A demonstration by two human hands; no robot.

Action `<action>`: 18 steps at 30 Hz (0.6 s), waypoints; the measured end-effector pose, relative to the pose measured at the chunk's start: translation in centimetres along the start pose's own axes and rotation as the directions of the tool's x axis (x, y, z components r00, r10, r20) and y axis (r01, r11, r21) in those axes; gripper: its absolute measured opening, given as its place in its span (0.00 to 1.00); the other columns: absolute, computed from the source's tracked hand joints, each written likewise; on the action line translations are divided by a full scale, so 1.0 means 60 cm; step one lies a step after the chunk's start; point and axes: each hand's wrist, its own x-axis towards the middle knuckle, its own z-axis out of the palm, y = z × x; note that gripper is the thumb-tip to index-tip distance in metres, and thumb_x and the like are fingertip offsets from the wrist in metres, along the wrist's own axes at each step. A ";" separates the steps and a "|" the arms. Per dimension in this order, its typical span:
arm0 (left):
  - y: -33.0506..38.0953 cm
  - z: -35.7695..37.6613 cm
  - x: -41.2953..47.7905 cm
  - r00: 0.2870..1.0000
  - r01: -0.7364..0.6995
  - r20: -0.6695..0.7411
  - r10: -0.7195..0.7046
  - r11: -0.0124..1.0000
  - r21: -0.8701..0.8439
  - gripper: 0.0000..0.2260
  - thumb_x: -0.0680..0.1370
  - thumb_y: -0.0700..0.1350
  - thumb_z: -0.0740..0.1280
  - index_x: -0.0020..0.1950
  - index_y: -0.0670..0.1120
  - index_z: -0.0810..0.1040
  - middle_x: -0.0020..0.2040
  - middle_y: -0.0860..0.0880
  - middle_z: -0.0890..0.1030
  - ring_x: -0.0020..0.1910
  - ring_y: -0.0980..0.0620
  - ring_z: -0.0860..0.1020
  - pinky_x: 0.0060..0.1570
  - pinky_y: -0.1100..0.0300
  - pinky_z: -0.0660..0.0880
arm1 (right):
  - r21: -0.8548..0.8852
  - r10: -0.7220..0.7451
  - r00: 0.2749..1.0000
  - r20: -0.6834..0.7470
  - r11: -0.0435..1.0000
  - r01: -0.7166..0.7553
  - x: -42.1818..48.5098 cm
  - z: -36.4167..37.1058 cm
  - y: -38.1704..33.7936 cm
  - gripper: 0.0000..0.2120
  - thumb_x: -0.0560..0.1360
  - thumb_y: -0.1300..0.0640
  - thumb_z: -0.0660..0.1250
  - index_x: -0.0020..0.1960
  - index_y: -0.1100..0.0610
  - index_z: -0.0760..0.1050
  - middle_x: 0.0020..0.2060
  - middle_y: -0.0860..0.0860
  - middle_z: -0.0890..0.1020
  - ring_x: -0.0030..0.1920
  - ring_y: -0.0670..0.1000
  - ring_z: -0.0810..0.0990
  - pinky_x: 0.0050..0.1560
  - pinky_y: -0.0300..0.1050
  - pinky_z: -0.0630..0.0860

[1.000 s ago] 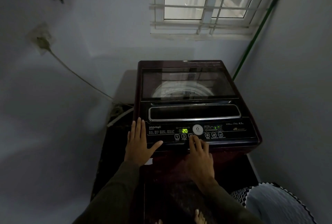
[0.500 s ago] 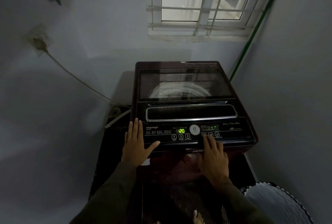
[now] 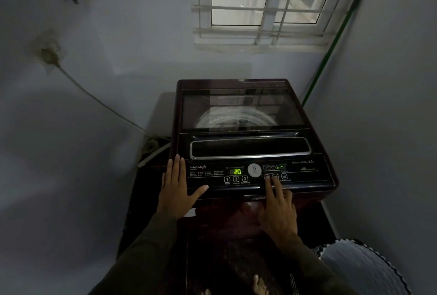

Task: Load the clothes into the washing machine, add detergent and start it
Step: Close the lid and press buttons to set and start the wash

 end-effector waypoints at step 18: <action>-0.001 0.003 0.001 1.000 0.002 -0.015 -0.002 1.000 0.000 0.50 0.71 0.78 0.47 0.80 0.46 0.39 0.80 0.50 0.37 0.78 0.52 0.34 0.76 0.43 0.47 | -0.053 -0.133 0.991 -0.006 0.990 0.133 -0.005 0.001 -0.063 0.38 0.74 0.50 0.66 0.79 0.46 0.51 0.78 0.50 0.55 0.72 0.58 0.62 0.62 0.55 0.72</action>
